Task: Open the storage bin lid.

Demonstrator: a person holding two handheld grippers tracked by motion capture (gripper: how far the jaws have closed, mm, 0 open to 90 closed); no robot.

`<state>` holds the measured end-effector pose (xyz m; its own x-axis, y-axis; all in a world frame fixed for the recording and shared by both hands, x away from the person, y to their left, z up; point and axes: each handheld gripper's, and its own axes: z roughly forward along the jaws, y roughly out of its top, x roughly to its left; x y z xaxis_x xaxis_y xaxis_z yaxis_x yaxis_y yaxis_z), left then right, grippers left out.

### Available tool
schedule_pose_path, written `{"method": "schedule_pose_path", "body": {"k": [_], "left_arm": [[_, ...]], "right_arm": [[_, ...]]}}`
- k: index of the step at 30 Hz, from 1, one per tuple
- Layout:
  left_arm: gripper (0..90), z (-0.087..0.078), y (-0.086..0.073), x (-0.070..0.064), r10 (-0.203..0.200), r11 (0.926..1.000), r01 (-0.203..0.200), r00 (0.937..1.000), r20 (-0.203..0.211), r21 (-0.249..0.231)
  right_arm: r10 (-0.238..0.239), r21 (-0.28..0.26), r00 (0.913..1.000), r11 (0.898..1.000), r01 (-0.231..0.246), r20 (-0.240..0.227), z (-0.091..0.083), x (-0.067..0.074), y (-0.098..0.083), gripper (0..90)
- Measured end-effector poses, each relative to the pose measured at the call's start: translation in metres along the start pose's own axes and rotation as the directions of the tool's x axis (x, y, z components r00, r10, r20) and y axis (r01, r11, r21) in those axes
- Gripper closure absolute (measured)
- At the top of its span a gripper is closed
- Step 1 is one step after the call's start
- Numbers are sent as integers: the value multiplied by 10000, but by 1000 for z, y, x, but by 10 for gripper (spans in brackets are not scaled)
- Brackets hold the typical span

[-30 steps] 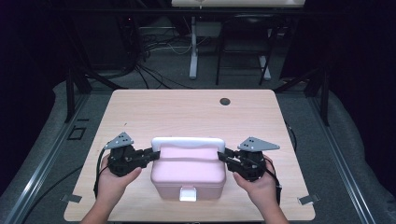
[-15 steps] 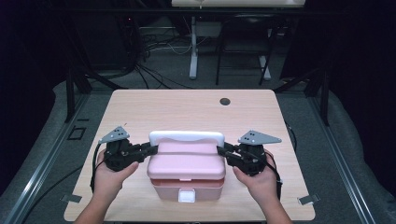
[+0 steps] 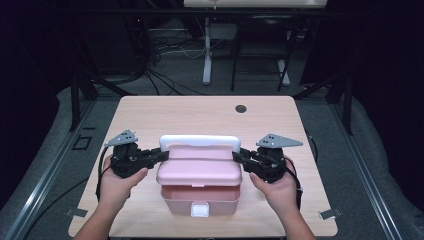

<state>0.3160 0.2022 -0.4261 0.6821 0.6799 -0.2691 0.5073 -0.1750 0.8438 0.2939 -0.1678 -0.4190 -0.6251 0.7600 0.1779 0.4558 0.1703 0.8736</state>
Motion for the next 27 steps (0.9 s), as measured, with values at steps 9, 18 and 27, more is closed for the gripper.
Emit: {"method": "schedule_pose_path", "body": {"k": [9,18,27], "left_arm": [[720,-4,1,0,65,9999,-65,10000,-27,-93],[706,-20,-1,-2,275,9994,-279,9994,-200,-185],[704,-36,-14,1,266,9995,-272,9991,-329,-178]], "right_arm": [[128,-50,9999,9999,-129,-59,-1,0,2,742],[184,-75,9998,9998,-185,-86,-1,-1,4,742],[269,-88,9996,9996,-271,-117,-2,-2,5,742]]}}
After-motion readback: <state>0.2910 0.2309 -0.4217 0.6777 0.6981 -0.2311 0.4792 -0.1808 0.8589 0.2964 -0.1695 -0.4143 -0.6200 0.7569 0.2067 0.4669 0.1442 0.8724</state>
